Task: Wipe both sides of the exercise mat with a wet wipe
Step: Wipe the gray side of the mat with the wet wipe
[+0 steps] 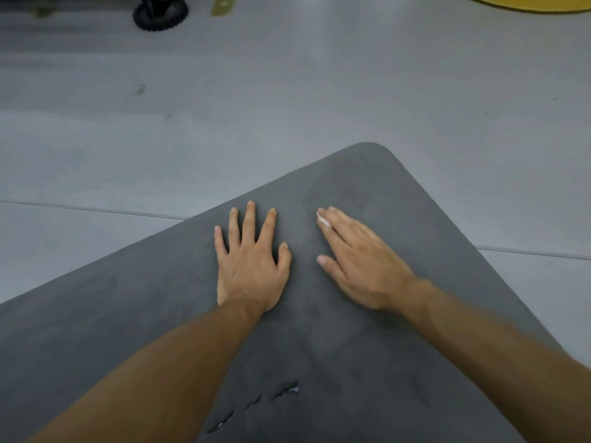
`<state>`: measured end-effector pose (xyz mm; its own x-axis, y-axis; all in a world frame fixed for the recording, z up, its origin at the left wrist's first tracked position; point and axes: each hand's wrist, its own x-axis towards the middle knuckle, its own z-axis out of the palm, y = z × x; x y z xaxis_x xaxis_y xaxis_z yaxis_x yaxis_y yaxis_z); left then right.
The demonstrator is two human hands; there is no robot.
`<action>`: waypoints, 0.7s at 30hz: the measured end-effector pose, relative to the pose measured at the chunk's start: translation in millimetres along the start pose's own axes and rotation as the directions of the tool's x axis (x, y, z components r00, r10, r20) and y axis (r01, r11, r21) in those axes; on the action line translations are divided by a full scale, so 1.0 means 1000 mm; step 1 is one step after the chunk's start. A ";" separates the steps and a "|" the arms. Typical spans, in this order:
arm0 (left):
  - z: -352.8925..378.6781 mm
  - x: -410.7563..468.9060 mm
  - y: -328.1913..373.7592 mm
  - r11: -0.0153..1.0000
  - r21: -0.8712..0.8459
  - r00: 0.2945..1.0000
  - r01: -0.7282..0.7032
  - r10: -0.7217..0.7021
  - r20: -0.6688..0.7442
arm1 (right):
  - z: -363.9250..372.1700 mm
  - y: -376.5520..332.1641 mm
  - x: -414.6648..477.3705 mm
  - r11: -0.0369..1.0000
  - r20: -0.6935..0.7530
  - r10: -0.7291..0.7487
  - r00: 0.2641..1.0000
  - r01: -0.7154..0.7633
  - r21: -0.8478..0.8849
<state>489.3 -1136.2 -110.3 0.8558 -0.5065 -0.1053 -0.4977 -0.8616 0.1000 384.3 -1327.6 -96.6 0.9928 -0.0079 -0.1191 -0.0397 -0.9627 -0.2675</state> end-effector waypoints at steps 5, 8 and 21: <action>-0.001 0.000 -0.002 1.000 -0.006 1.000 -0.007 0.008 0.012 | -0.002 0.027 -0.026 0.994 -0.015 0.008 1.000 -0.009 -0.110; 0.001 0.000 -0.003 1.000 -0.006 1.000 -0.015 0.015 0.010 | -0.013 0.072 -0.007 0.965 -0.108 0.242 0.964 -0.251 -0.074; 0.003 0.000 -0.003 1.000 -0.009 1.000 -0.007 0.007 -0.008 | 0.011 -0.025 -0.021 0.997 0.039 -0.076 0.996 0.076 -0.010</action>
<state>490.5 -1134.1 -113.6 0.8532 -0.5125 -0.0969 -0.5026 -0.8575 0.1101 362.8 -1300.4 -97.5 0.9879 0.0755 -0.1355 0.0370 -0.9631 -0.2664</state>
